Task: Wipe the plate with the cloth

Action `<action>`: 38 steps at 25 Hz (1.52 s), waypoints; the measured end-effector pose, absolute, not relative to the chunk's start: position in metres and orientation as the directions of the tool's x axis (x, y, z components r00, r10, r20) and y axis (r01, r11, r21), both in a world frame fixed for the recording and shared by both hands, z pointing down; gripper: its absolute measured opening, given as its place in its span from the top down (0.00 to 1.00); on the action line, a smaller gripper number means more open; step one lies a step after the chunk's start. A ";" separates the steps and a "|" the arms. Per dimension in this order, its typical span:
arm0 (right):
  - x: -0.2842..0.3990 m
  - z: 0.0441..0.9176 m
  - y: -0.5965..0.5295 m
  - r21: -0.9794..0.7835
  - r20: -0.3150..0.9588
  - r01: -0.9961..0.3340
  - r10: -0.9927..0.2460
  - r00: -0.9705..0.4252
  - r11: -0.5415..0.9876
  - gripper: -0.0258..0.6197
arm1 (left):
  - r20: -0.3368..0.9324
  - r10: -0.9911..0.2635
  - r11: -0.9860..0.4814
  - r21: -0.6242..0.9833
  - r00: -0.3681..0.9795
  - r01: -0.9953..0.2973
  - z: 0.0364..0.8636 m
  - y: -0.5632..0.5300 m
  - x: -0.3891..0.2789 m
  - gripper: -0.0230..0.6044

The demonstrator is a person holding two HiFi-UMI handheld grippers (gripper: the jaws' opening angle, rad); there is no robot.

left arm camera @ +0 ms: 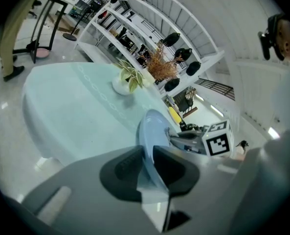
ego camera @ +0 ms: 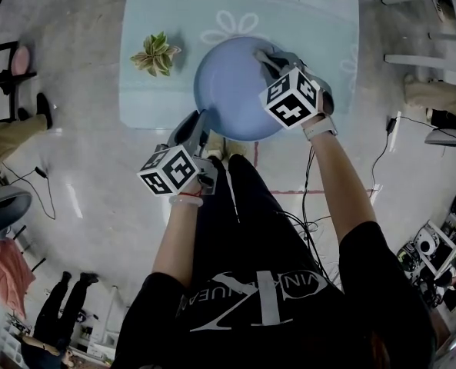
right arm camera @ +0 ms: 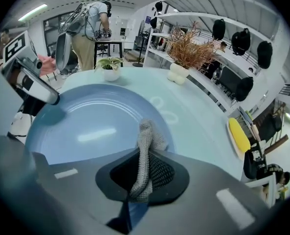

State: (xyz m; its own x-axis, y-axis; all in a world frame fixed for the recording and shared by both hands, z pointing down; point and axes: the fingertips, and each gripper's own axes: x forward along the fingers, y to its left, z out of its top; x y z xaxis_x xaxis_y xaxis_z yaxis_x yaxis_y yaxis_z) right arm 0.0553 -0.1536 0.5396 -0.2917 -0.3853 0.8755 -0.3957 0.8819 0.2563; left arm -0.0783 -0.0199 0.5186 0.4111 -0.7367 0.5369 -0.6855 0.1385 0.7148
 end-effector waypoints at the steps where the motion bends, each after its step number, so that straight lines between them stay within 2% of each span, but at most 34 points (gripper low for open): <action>1: 0.060 0.539 -0.152 0.260 0.877 -0.398 -0.388 -0.283 0.879 0.91 | 0.536 -0.737 0.138 0.716 0.412 -0.684 0.518 -0.020 -0.078 0.96; 16: 0.080 0.540 -0.075 0.177 0.898 -0.393 -0.311 -0.310 0.902 0.91 | 0.529 -0.735 0.139 0.729 0.424 -0.670 0.518 -0.020 -0.078 0.96; 33: -0.005 0.539 -0.009 -0.016 0.888 -0.186 -0.072 -0.455 0.982 0.91 | 0.549 -0.730 0.177 0.728 0.408 -0.662 0.520 -0.020 -0.079 0.96; 38: -0.032 0.538 -0.011 -0.039 0.861 -0.168 -0.052 -0.506 0.985 0.91 | 0.556 -0.724 0.187 0.728 0.408 -0.660 0.521 -0.020 -0.079 0.96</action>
State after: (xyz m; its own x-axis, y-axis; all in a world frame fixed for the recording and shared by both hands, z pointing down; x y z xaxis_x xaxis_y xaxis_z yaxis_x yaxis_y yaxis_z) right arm -0.0316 -0.0106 0.5379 -0.5057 -0.0521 0.8612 -0.1680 0.9850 -0.0390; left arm -0.0789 -0.0203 0.5207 0.4083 -0.7238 0.5562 -0.6595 0.1874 0.7280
